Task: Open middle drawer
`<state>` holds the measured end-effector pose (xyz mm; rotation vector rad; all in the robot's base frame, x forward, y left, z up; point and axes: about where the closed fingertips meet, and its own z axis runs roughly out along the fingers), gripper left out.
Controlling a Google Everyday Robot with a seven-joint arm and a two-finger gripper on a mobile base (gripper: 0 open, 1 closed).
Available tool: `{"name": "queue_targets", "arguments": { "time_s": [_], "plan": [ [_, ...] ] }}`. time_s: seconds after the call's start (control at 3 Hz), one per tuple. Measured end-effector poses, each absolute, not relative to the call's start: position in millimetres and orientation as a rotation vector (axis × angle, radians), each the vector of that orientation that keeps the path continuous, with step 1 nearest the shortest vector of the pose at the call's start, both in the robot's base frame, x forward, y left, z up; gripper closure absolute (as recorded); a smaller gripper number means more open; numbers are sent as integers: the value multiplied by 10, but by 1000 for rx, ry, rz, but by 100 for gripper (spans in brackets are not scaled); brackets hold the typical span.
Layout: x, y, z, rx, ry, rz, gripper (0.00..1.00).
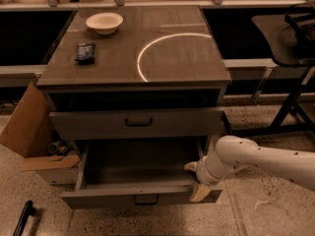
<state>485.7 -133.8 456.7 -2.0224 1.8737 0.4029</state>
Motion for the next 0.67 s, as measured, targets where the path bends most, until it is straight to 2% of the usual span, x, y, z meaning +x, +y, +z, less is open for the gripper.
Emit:
{"name": "queue_targets", "arguments": {
  "time_s": [0.33,0.67],
  "plan": [
    [4772,-1652,4973,-2000,1899,309,0],
    [4635,-2004,5317,-1951,1968,229,0]
  ]
}}
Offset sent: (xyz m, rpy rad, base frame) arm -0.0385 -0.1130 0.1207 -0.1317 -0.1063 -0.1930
